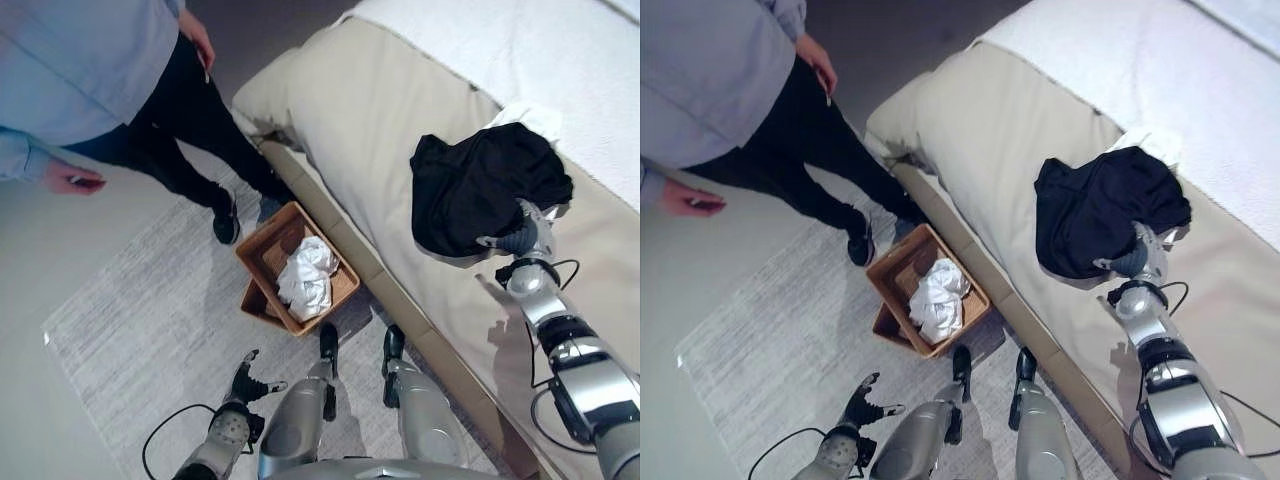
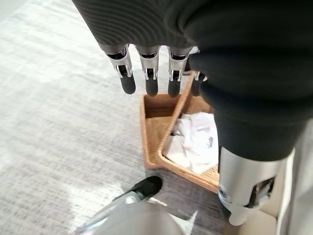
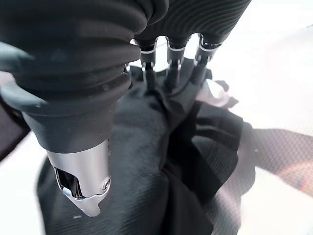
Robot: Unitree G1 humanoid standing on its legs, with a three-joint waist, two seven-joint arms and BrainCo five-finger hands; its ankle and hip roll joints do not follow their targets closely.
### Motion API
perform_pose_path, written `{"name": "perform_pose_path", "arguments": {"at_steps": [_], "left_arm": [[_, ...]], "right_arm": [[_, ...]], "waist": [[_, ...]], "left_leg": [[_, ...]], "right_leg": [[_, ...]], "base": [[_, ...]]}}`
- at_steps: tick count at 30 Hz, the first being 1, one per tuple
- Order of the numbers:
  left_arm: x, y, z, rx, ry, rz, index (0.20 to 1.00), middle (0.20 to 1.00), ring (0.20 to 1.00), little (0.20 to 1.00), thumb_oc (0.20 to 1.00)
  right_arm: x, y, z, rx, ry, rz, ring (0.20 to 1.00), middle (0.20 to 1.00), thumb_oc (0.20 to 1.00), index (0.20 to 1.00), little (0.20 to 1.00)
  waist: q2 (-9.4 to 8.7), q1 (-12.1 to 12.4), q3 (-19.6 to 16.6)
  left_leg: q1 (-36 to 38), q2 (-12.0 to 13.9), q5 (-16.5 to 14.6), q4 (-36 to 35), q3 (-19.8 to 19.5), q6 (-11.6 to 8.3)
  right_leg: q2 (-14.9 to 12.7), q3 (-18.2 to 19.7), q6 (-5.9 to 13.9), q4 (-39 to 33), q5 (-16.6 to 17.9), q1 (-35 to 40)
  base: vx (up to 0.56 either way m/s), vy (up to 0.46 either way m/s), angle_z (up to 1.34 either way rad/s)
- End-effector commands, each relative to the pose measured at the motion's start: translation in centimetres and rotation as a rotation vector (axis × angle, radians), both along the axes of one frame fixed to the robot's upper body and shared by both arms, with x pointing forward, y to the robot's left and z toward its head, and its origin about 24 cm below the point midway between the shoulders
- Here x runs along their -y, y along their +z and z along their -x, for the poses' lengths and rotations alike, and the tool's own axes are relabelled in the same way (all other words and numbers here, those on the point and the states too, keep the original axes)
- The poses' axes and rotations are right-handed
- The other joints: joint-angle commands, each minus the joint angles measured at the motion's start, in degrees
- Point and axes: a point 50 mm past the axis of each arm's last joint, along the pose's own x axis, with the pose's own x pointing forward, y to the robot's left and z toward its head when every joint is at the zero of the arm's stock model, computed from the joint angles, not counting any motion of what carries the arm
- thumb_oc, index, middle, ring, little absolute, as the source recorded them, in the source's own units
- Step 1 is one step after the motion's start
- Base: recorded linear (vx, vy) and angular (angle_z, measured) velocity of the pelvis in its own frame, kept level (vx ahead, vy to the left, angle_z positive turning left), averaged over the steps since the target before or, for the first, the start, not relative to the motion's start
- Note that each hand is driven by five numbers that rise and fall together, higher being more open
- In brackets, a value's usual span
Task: Pick up clothes into the bucket
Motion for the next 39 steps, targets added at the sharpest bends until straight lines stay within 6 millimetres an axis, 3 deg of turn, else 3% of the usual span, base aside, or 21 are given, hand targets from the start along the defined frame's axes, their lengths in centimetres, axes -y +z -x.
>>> {"name": "perform_pose_path", "arguments": {"at_steps": [1,6,7,8,12,13,14,15,25,28,29,30,36,39], "left_arm": [[0.4,0.2,-0.2,0.02,0.035,0.006,1.0,1.0,1.0,1.0,1.0],[1.7,1.1,-1.7,0.085,0.008,0.041,1.0,1.0,1.0,1.0,1.0],[1.7,1.1,-1.8,0.085,0.008,0.042,1.0,1.0,1.0,1.0,1.0],[2.4,1.5,-2.6,0.114,-0.016,0.051,1.0,1.0,1.0,1.0,1.0],[3.6,2.5,-3.9,0.165,-0.071,0.071,1.0,1.0,1.0,1.0,1.0],[4.2,3.1,-4.6,0.198,-0.098,0.087,1.0,1.0,1.0,1.0,1.0],[4.6,3.5,-5.1,0.219,-0.111,0.094,1.0,1.0,1.0,1.0,1.0],[4.8,3.8,-5.4,0.232,-0.121,0.101,1.0,1.0,1.0,1.0,1.0],[4.7,4.9,-7.1,0.285,-0.086,0.113,1.0,1.0,1.0,1.0,1.0],[3.6,4.8,-7.1,0.281,-0.033,0.107,1.0,1.0,1.0,1.0,1.0],[3.6,4.8,-7.1,0.281,-0.033,0.107,1.0,1.0,1.0,1.0,1.0],[3.0,4.7,-7.1,0.275,-0.013,0.097,1.0,1.0,1.0,1.0,1.0],[0.9,3.6,-6.3,0.211,0.032,0.033,1.0,1.0,1.0,1.0,1.0],[-0.1,3.0,-5.5,0.176,0.041,0.003,1.0,1.0,1.0,1.0,1.0]], "right_arm": [[1.8,4.3,-0.8,0.113,-0.076,0.074,1.0,1.0,1.0,1.0,1.0],[2.8,8.5,-1.6,0.182,-0.14,0.132,1.0,1.0,1.0,1.0,1.0],[2.7,8.5,-1.7,0.183,-0.14,0.133,1.0,1.0,1.0,1.0,1.0],[2.9,10.3,-1.9,0.223,-0.156,0.148,1.0,1.0,1.0,1.0,1.0],[2.9,12.1,-2.2,0.245,-0.17,0.179,1.0,1.0,1.0,1.0,1.0],[3.0,13.1,-2.3,0.249,-0.171,0.206,0.947,0.947,0.947,0.947,0.947],[3.0,13.6,-2.4,0.252,-0.17,0.219,0.429,0.429,0.429,0.429,0.429],[3.2,13.9,-2.3,0.244,-0.169,0.231,0.2,0.2,0.2,0.2,0.2],[2.0,16.9,-3.0,0.346,-0.117,0.219,0.2,0.2,0.2,0.2,0.2],[1.5,19.5,-3.0,0.452,-0.089,0.203,0.2,0.2,0.2,0.2,0.2],[1.5,19.5,-3.0,0.452,-0.089,0.203,0.2,0.2,0.2,0.2,0.2],[1.3,21.2,-2.8,0.529,-0.075,0.183,0.2,0.2,0.2,0.2,0.2],[0.2,27.2,-1.3,0.757,-0.004,0.222,0.2,0.2,0.2,0.2,0.2],[0.0,29.6,-0.1,0.842,0.022,0.244,0.2,0.2,0.2,0.2,0.2]], "waist": [[-2.11,0.3,1.0],[-1.85,0.6,4.9],[-1.83,0.6,4.9],[-1.75,0.7,6.1],[-1.49,1.0,6.2],[-1.47,1.1,6.2],[-1.44,1.3,6.2],[-1.46,1.3,6.2],[-3.02,0.9,6.2],[-4.33,0.6,6.2],[-4.33,0.6,6.2],[-5.12,0.3,6.2],[-8.09,-0.6,6.0],[-9.48,-0.8,4.2]], "left_leg": [[-0.1,0.0,-3.5,5.1,-2.1,-0.82],[-3.9,-0.1,-2.7,5.6,-2.5,-0.83],[-3.9,-0.1,-2.7,5.6,-2.5,-0.83],[-5.2,-0.1,-1.9,5.0,-2.8,-0.96],[-7.7,0.2,-0.5,3.4,-3.4,-1.08],[-8.8,0.3,0.2,2.3,-3.5,-1.2],[-9.2,0.4,0.6,1.7,-3.6,-1.25],[-9.8,0.5,0.9,1.4,-3.7,-1.29],[-10.6,-0.1,0.5,1.5,-3.3,-1.36],[-10.0,0.1,0.2,1.9,-2.7,-1.57],[-10.0,0.1,0.2,1.9,-2.7,-1.57],[-9.8,0.1,0.1,2.3,-2.3,-1.67],[-5.8,0.3,-1.1,3.3,-1.5,-1.87],[-3.9,0.3,-1.8,3.4,-1.1,-1.87]], "right_leg": [[-4.7,3.3,4.94,3.7,-1.4,1.1],[-5.0,3.7,4.72,6.1,-1.7,-3.4],[-5.0,3.7,4.72,6.2,-1.7,-3.4],[-5.2,3.7,4.83,6.4,-1.3,-5.1],[-5.3,3.6,5.02,6.2,-0.7,-8.3],[-5.3,3.3,5.11,5.8,-0.1,-9.8],[-5.3,3.2,5.2,5.5,0.2,-10.3],[-5.3,3.1,5.27,5.1,0.5,-10.7],[-5.3,3.9,5.8,2.3,2.5,-11.1],[-5.0,4.4,5.98,0.7,3.6,-9.9],[-5.0,4.4,5.98,0.7,3.6,-9.9],[-4.9,4.6,6.1,-0.5,4.3,-9.0],[-4.3,5.2,6.21,-1.6,4.5,-4.0],[-4.2,5.3,6.34,-2.4,4.6,-1.5]], "base": [[-0.04,0.035,0.05],[-0.04,0.014,0.08],[-0.06,-0.007,0.04],[-0.05,-0.01,0.03],[-0.02,0.005,0.06],[0.0,0.011,0.08],[0.0,0.009,0.09],[0.0,-0.006,0.05],[0.0,0.001,0.02],[-0.01,0.006,-0.03],[-0.03,0.008,-0.06],[-0.02,0.01,-0.04],[-0.02,0.009,-0.08],[0.02,0.004,-0.12]]}}
